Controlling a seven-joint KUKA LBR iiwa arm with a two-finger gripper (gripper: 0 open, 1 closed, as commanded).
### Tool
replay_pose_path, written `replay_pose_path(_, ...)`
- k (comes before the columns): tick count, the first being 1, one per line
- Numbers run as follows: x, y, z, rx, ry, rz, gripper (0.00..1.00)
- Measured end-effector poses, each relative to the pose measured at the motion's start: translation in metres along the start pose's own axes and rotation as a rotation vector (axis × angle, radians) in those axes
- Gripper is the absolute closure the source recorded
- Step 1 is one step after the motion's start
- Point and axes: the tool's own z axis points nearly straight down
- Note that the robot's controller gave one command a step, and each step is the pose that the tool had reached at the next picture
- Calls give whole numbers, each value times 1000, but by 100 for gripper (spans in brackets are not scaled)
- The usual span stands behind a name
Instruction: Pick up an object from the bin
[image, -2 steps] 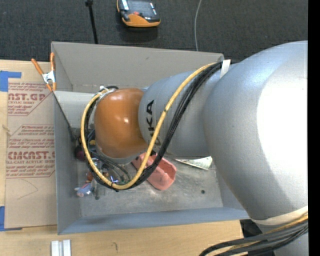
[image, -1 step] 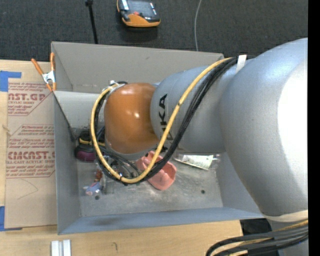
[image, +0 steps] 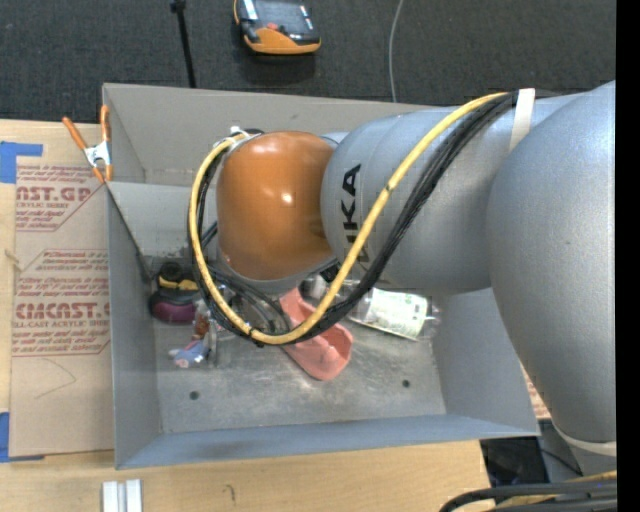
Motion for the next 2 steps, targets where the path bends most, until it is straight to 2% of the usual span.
replay_pose_path(1, 0, -5, -17, 1, 5, 5, 100)
replay_pose_path(2, -21, 3, -66, 1, 5, 5, 100)
